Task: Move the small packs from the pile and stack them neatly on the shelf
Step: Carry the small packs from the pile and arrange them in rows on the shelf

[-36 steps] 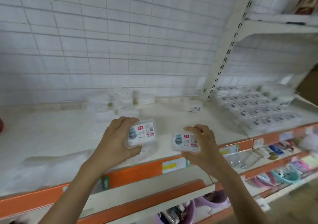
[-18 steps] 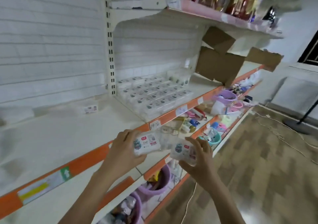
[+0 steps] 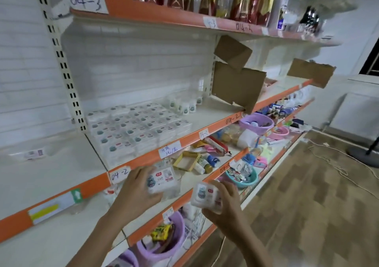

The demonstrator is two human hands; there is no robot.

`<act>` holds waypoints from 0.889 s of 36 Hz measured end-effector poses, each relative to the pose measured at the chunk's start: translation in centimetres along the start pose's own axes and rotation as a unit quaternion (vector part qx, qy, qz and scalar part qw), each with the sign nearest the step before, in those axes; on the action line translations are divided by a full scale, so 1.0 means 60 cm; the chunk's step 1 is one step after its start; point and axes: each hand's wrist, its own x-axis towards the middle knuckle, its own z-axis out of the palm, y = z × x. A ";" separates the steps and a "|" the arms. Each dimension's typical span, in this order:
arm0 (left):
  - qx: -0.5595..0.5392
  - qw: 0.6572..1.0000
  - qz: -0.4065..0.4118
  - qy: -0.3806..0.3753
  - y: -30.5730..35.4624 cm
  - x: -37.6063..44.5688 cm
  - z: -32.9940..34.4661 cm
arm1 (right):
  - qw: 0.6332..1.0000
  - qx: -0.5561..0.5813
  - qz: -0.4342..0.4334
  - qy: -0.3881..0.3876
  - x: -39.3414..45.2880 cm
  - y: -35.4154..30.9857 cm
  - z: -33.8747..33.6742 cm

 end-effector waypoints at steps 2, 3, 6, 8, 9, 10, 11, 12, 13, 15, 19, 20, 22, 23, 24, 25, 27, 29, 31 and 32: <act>0.015 1.000 -0.008 0.003 -0.004 0.028 -0.003 | 1.000 0.009 0.001 -0.012 0.031 0.002 -0.007; 0.022 1.000 -0.018 0.001 -0.007 0.044 -0.006 | 1.000 0.017 -0.001 -0.016 0.048 0.001 -0.011; 0.042 0.998 -0.045 0.002 -0.016 0.097 -0.018 | 0.997 0.052 -0.003 -0.050 0.109 -0.003 -0.019; 0.057 0.997 -0.051 0.009 -0.023 0.133 -0.026 | 0.996 0.054 -0.032 -0.058 0.156 0.001 -0.018; 0.063 0.997 -0.048 0.017 -0.026 0.151 -0.030 | 0.996 0.054 -0.047 -0.057 0.180 0.004 -0.016; 0.068 0.996 -0.043 0.025 -0.028 0.170 -0.033 | 0.995 0.057 -0.055 -0.060 0.207 0.006 -0.015; 0.067 0.996 -0.040 0.033 -0.032 0.191 -0.037 | 0.994 0.062 -0.060 -0.066 0.235 0.006 -0.013; 0.066 0.996 -0.041 0.039 -0.036 0.211 -0.041 | 0.993 0.064 -0.063 -0.071 0.264 0.005 -0.010; 0.062 0.996 -0.044 0.045 -0.041 0.233 -0.044 | 0.993 0.063 -0.071 -0.071 0.295 0.004 -0.007; 0.058 0.995 -0.060 0.053 -0.053 0.278 -0.052 | 0.991 0.063 -0.096 -0.072 0.356 0.003 0.003; 0.079 0.991 -0.089 0.060 -0.086 0.371 -0.063 | 0.986 0.061 -0.122 -0.100 0.476 0.007 0.023; 0.083 0.990 -0.100 0.064 -0.095 0.393 -0.066 | 0.985 0.055 -0.127 -0.104 0.506 0.010 0.030; 0.100 0.986 -0.110 0.073 -0.114 0.430 -0.070 | 0.983 0.044 -0.132 -0.123 0.560 0.013 0.046; 0.109 0.985 -0.113 0.077 -0.123 0.445 -0.071 | 0.981 0.045 -0.131 -0.134 0.583 0.015 0.053; 0.115 0.983 -0.119 0.079 -0.132 0.459 -0.071 | 0.980 0.048 -0.127 -0.146 0.607 0.017 0.061; 0.121 0.981 -0.125 0.082 -0.143 0.474 -0.070 | 0.979 0.048 -0.120 -0.161 0.633 0.020 0.070; 0.142 0.977 -0.135 0.088 -0.165 0.502 -0.065 | 0.976 0.046 -0.108 -0.182 0.681 0.026 0.089; 0.179 0.970 -0.139 0.091 -0.190 0.529 -0.059 | 0.975 0.043 -0.097 -0.195 0.726 0.031 0.111; 0.222 0.961 -0.147 0.075 -0.211 0.553 -0.056 | 0.973 0.035 -0.095 -0.206 0.763 0.035 0.134; 0.236 0.957 -0.152 0.067 -0.223 0.563 -0.055 | 0.972 0.037 -0.087 -0.214 0.780 0.036 0.146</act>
